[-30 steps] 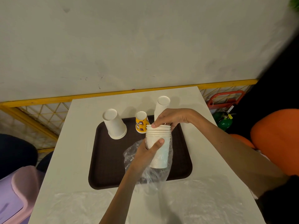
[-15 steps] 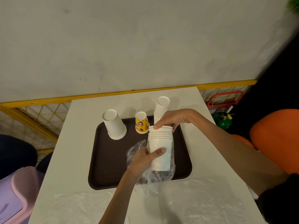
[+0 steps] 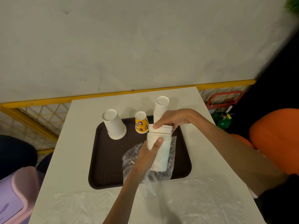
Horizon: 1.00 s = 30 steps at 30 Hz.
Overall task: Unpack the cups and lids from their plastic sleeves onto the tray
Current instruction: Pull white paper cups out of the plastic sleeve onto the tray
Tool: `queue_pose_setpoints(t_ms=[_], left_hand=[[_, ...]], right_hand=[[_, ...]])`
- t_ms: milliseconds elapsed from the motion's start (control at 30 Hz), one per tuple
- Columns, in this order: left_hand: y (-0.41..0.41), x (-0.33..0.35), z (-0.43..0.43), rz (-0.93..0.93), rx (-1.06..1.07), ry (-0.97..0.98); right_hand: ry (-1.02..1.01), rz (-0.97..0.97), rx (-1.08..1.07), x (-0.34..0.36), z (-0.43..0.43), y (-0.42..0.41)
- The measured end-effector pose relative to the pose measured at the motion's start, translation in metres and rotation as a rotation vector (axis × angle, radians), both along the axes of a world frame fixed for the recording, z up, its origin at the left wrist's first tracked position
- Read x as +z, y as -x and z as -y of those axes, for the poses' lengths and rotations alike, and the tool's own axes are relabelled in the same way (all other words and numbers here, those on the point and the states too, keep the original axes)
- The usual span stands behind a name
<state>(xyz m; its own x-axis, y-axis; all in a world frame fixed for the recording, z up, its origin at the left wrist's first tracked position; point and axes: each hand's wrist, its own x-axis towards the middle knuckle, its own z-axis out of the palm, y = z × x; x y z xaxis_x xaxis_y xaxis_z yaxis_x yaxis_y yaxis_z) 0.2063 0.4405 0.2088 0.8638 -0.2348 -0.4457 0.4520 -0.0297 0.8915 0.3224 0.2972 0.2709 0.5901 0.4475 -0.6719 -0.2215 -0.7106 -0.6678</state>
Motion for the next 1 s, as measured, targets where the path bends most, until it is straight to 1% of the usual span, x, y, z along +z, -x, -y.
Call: queue_pose_setpoints(t_ms=[100, 200, 333, 500, 667, 800, 900, 1000], left_hand=[[0.002, -0.001, 0.001, -0.001, 0.0, -0.023], [0.004, -0.002, -0.002, 0.001, -0.018, -0.001], [0.004, -0.005, -0.003, -0.016, -0.051, 0.005], [0.001, -0.01, -0.002, 0.023, -0.043, -0.034], [-0.002, -0.012, -0.006, 0.076, -0.037, -0.07], [-0.005, -0.011, -0.006, 0.119, -0.018, -0.14], [-0.007, -0.013, -0.006, 0.135, -0.007, -0.164], [-0.008, -0.013, -0.009, 0.144, 0.028, -0.169]], right_hand=[[-0.02, -0.01, -0.01, -0.001, 0.003, -0.001], [-0.041, -0.038, -0.009, -0.001, 0.006, -0.002], [-0.006, -0.049, 0.025, 0.001, 0.006, -0.004], [0.056, -0.037, 0.093, 0.005, 0.003, -0.006], [0.067, 0.001, 0.087, 0.012, 0.005, -0.01], [0.108, 0.034, 0.106, 0.015, 0.008, -0.012], [0.08, 0.058, 0.067, 0.016, 0.012, -0.013], [-0.001, 0.098, -0.016, 0.016, 0.018, -0.016]])
